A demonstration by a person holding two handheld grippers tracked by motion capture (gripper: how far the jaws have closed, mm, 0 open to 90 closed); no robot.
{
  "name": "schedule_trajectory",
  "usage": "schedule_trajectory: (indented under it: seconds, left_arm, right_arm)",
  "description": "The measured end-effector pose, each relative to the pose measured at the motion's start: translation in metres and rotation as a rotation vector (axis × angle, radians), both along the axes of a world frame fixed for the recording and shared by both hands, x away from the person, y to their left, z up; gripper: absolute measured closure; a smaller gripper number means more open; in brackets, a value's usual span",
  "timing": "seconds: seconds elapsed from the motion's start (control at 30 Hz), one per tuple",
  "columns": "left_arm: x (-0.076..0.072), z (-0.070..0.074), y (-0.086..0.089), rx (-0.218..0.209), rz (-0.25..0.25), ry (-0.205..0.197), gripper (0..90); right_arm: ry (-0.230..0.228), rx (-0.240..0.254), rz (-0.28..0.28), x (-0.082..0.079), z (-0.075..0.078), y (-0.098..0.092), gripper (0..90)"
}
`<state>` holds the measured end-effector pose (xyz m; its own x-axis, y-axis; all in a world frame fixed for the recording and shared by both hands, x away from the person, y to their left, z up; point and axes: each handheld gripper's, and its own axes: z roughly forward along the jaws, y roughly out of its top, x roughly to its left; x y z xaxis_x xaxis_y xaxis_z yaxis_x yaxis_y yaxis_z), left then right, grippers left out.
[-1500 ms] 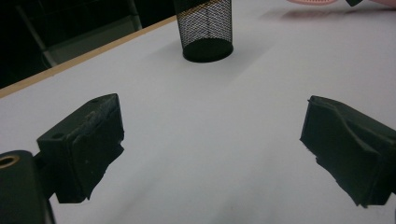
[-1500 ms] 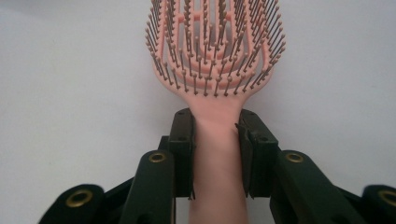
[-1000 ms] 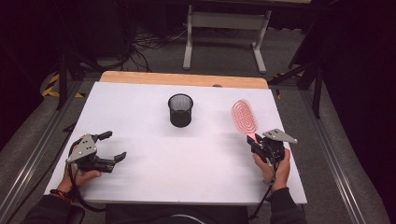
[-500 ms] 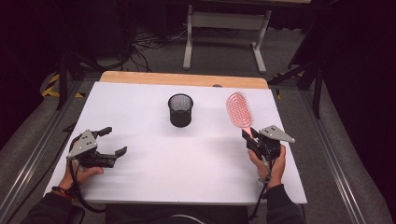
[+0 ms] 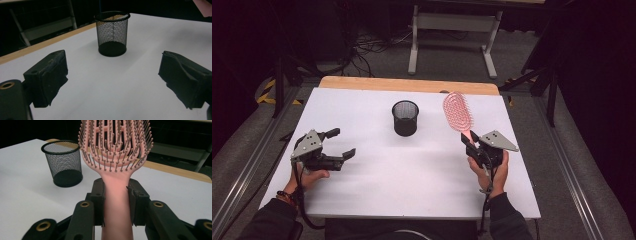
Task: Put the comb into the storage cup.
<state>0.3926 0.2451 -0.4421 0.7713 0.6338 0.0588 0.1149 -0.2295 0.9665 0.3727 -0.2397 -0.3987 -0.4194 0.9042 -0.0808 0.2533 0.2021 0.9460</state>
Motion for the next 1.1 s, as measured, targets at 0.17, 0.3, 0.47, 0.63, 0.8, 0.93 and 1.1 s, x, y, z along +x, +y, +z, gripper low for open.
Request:
schedule_trajectory:
  seconds: [0.17,0.3,0.47,0.63,0.8,0.93,1.1]
  left_arm:
    - [0.005,0.007,-0.014,-0.005,-0.020,-0.002,10.1]
    - [0.008,0.013,-0.026,-0.024,-0.045,-0.004,10.5]
    - [0.012,0.019,-0.043,-0.038,-0.066,0.007,11.0]
    - [0.017,0.025,-0.059,-0.069,-0.091,0.017,11.5]
    - [0.020,0.027,-0.079,-0.064,-0.120,0.017,11.8]
    - [0.022,0.028,-0.093,-0.080,-0.149,0.029,12.3]
    - [0.026,0.030,-0.105,-0.110,-0.172,0.051,12.5]
  right_arm:
    - [-0.012,-0.004,0.029,0.000,0.000,0.012,69.2]
    - [-0.021,-0.009,0.054,0.000,-0.001,0.024,69.3]
    - [-0.025,-0.021,0.092,0.000,-0.002,0.038,69.3]
    - [-0.036,-0.036,0.124,0.000,-0.002,0.052,69.3]
    - [-0.040,-0.055,0.159,0.001,-0.005,0.070,69.3]
    - [-0.047,-0.066,0.179,0.000,-0.005,0.081,69.3]
    - [-0.051,-0.075,0.207,-0.001,-0.008,0.093,69.3]
